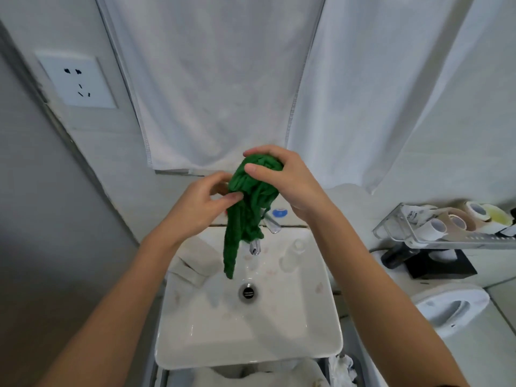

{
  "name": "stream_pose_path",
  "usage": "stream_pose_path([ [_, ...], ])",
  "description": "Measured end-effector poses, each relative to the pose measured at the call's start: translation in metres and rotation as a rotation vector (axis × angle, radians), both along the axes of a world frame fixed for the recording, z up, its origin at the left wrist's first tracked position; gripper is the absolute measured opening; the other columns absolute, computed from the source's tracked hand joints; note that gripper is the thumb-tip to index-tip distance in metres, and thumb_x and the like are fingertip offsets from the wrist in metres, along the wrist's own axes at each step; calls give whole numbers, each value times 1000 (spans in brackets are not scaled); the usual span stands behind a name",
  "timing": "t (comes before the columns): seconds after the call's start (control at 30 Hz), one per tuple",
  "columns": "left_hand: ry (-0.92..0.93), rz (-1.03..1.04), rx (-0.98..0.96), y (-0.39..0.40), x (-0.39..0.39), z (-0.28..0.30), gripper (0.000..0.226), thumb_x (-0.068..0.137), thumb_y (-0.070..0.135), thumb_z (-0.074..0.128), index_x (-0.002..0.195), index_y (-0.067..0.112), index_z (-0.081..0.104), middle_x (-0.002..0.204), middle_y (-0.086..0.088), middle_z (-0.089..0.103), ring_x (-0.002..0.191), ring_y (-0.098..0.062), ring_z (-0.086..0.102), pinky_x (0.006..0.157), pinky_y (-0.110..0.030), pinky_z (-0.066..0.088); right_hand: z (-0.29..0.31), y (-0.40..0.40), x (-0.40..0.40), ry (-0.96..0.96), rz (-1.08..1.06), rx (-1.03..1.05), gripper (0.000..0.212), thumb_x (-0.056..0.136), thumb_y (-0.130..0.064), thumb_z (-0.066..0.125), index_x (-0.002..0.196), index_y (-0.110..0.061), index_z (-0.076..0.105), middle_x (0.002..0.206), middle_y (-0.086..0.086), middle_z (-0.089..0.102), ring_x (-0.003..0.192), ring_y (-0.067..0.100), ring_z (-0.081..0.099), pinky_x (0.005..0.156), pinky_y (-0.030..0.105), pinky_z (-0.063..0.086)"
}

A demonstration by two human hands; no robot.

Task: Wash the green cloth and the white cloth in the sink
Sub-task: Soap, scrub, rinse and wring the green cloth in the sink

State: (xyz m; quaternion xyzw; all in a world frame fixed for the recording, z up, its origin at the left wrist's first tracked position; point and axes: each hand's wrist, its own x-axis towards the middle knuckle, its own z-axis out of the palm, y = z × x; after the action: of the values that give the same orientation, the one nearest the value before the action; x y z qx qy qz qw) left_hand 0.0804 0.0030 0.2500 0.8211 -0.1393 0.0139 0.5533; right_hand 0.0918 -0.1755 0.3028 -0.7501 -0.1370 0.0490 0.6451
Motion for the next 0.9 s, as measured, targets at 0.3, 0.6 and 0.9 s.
stream_pose_path([
  [0.3, -6, 164, -191, -10, 0, 20, 16, 93, 18, 50, 86, 16, 64, 82, -9, 63, 76, -17, 59, 72, -33, 48, 20, -19, 0, 20, 122, -228, 43, 77, -11, 78, 116, -16, 62, 103, -2, 68, 89, 5, 67, 74, 16, 52],
  [0.6, 12, 184, -220, 7, 1, 43, 21, 87, 26, 65, 74, 12, 57, 67, -1, 54, 62, -12, 52, 62, -28, 41, 15, -46, 6, -53, 22, -633, 30, 80, -2, 65, 104, -20, 63, 83, -5, 64, 66, 5, 57, 58, 21, 44],
  [0.9, 163, 68, 133, 18, -13, 50, 50, 77, 27, 76, 116, 28, 44, 99, 6, 65, 82, -9, 67, 69, -25, 52, 24, -45, 1, -48, -121, -215, 8, 83, -10, 63, 86, -4, 68, 78, 13, 65, 77, 20, 63, 77, 32, 54],
])
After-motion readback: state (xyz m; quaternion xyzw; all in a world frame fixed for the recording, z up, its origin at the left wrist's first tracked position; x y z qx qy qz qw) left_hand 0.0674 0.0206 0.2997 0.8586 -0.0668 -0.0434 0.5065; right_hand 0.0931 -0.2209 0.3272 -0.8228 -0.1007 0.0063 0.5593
